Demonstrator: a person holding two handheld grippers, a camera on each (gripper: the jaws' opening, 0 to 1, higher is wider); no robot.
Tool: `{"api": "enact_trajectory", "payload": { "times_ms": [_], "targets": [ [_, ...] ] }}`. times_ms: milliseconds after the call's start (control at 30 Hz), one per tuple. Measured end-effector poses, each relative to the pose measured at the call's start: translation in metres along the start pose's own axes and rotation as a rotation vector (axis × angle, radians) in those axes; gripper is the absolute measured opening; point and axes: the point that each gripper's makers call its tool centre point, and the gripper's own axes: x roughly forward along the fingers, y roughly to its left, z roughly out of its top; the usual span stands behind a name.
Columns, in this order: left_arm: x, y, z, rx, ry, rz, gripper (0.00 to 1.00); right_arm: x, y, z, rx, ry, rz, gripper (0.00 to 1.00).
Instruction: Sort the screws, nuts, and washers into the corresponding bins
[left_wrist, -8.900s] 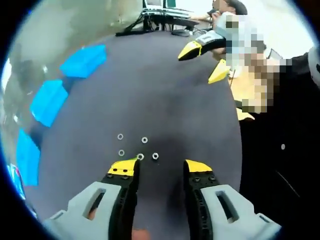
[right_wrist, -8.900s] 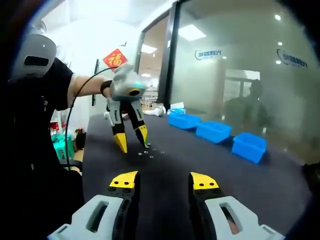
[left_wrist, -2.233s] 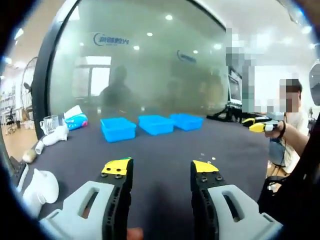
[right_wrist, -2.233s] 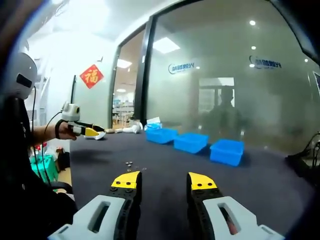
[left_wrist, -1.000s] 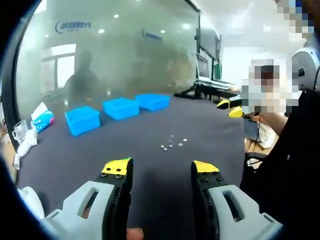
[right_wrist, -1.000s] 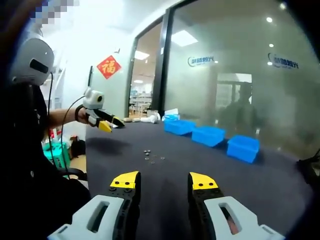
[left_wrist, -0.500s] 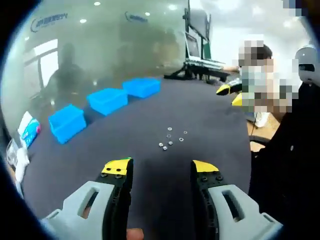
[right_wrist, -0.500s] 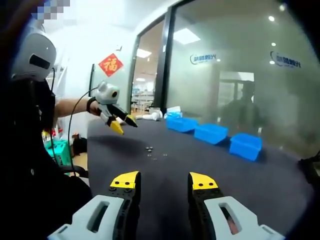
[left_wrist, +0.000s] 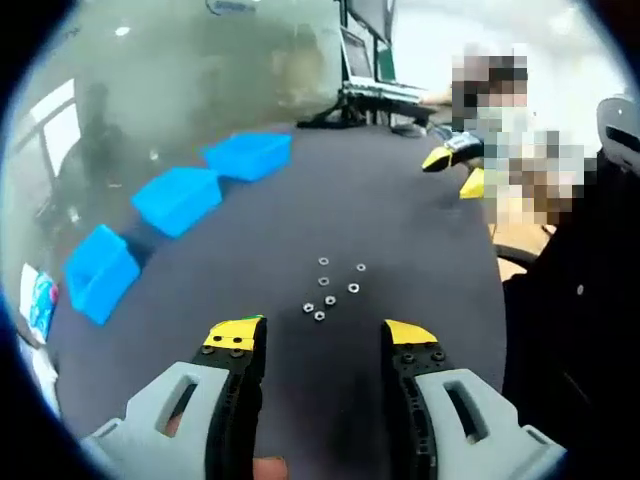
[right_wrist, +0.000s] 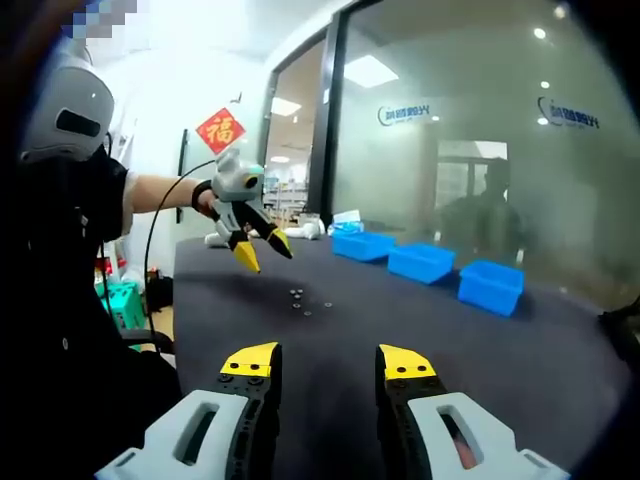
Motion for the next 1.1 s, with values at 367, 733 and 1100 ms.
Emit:
{"api": "enact_trajectory", "payload": {
  "times_ms": [367,733,1100],
  "targets": [
    [0.016,-0.014,-0.004,0.032,0.113,-0.068,0.44,0.001,0.003,-0.004,0.013,-0.001,-0.001,0.34],
    [0.023,-0.018,-0.001,0.062,0.152,-0.079,0.42,0.002,0.000,-0.007,0.021,-0.007,0.007,0.34],
    [0.033,-0.007,-0.009,-0.035,0.225,-0.073,0.36,0.004,0.003,-0.009,0.026,-0.008,0.014,0.34]
  ]
}}
